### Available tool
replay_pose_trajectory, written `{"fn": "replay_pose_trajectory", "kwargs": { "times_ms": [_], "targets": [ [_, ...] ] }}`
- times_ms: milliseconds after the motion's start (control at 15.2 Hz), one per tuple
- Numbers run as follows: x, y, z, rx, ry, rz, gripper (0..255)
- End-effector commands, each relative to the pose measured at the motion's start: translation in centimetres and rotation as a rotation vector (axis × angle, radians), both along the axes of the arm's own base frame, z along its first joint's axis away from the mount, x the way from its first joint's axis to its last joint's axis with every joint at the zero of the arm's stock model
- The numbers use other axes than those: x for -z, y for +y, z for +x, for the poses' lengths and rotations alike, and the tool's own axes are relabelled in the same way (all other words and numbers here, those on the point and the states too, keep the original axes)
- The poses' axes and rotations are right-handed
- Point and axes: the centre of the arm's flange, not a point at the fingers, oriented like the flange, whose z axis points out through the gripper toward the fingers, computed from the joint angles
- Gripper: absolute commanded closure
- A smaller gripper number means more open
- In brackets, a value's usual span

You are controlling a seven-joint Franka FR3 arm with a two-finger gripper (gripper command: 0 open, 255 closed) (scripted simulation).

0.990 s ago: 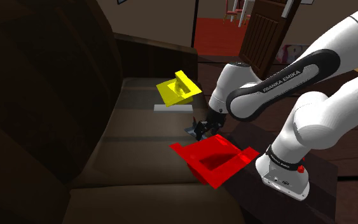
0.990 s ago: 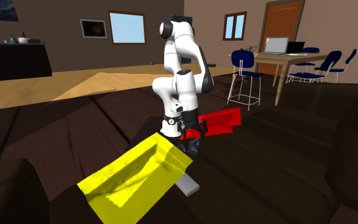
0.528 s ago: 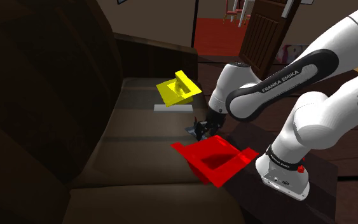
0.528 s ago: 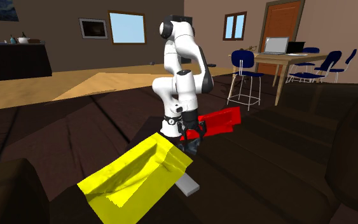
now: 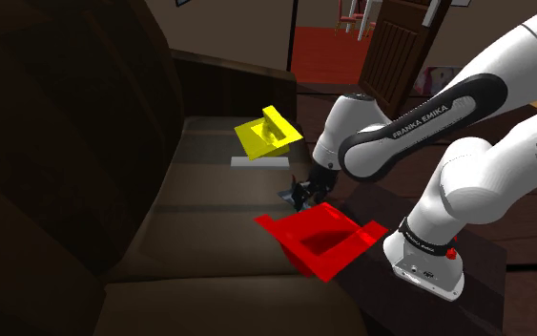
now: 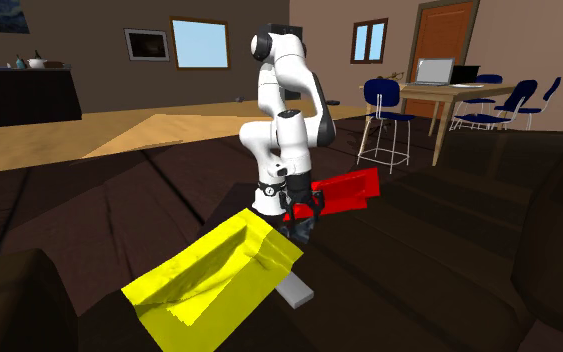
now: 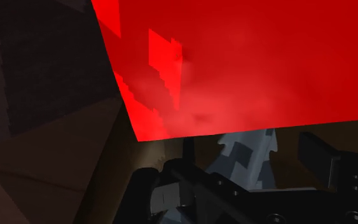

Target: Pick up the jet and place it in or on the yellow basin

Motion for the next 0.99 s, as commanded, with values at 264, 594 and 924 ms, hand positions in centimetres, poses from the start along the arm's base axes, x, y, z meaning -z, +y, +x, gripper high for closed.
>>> {"fn": "replay_pose_trajectory", "kwargs": {
  "times_ms": [264,594,924],
  "targets": [
    [-2.0,0.0,-0.2,-0.004,0.007,-0.001,255],
    [-4.6,0.0,-0.2,-0.004,0.007,-0.001,255],
    [-7.3,0.0,-0.2,-0.004,0.007,-0.001,255]
  ]
}}
